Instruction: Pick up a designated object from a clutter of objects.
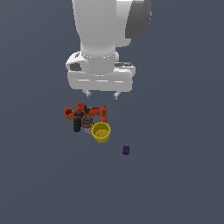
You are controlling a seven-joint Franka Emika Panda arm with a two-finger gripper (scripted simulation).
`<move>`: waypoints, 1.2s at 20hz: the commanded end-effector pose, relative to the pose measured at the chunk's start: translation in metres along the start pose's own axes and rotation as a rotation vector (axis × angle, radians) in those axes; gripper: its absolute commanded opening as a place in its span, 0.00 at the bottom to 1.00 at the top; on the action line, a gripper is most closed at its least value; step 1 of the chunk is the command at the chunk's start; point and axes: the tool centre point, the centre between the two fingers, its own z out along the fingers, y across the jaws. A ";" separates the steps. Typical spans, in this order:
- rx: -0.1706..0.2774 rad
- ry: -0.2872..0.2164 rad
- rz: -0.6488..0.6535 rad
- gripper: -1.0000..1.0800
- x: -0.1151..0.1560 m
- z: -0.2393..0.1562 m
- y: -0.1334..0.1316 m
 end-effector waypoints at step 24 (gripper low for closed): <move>0.031 -0.014 0.062 0.96 -0.003 0.035 0.024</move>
